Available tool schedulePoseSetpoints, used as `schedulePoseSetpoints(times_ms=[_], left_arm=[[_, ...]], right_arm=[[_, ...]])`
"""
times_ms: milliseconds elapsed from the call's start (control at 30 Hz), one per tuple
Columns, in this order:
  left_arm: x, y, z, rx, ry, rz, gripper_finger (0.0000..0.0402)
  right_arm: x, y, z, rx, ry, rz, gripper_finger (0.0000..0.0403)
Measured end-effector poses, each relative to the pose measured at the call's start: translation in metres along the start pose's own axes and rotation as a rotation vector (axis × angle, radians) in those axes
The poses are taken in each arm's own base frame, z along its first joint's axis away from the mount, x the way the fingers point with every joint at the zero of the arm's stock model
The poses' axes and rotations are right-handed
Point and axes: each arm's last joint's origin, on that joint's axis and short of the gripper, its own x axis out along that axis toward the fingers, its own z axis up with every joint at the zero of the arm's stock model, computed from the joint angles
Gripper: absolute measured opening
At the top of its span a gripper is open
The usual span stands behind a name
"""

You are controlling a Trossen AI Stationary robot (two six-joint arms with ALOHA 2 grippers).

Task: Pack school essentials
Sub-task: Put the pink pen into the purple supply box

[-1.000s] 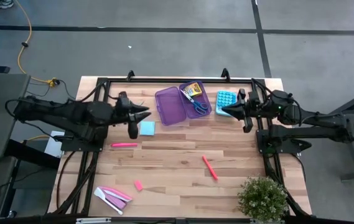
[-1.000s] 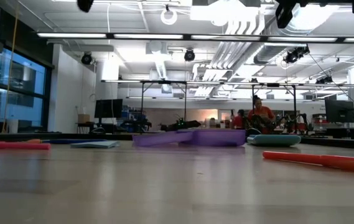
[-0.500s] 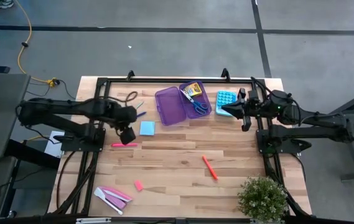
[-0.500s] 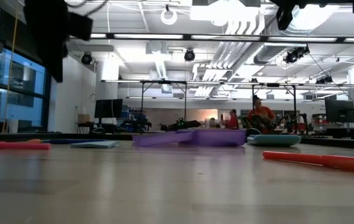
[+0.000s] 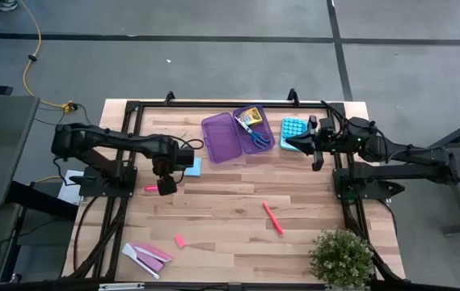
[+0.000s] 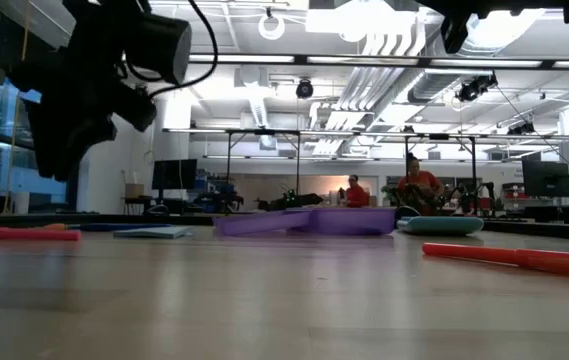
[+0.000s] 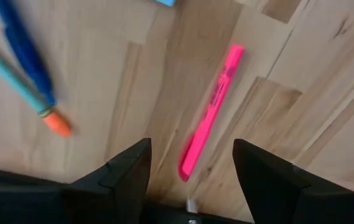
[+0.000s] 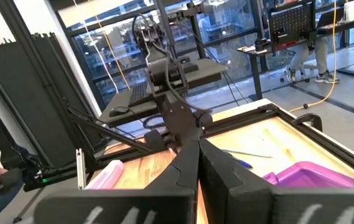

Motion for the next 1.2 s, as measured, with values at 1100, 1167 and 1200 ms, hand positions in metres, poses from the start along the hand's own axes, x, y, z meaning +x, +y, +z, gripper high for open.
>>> schedulePoseSetpoints(times_ms=[1100,1167,1200], left_arm=[[0.075,-0.028,-0.014,0.165,0.06,0.076,0.0191],[0.075,-0.028,-0.013,0.166,0.055,0.077,0.0175],[0.075,-0.028,-0.013,0.167,0.053,0.077,0.0165]], right_arm=[[0.003,-0.003,-0.003,0.067,0.015,-0.061,0.0],[0.003,-0.003,-0.003,0.067,0.015,-0.061,0.0],[0.003,-0.003,-0.003,0.067,0.015,-0.061,0.0]])
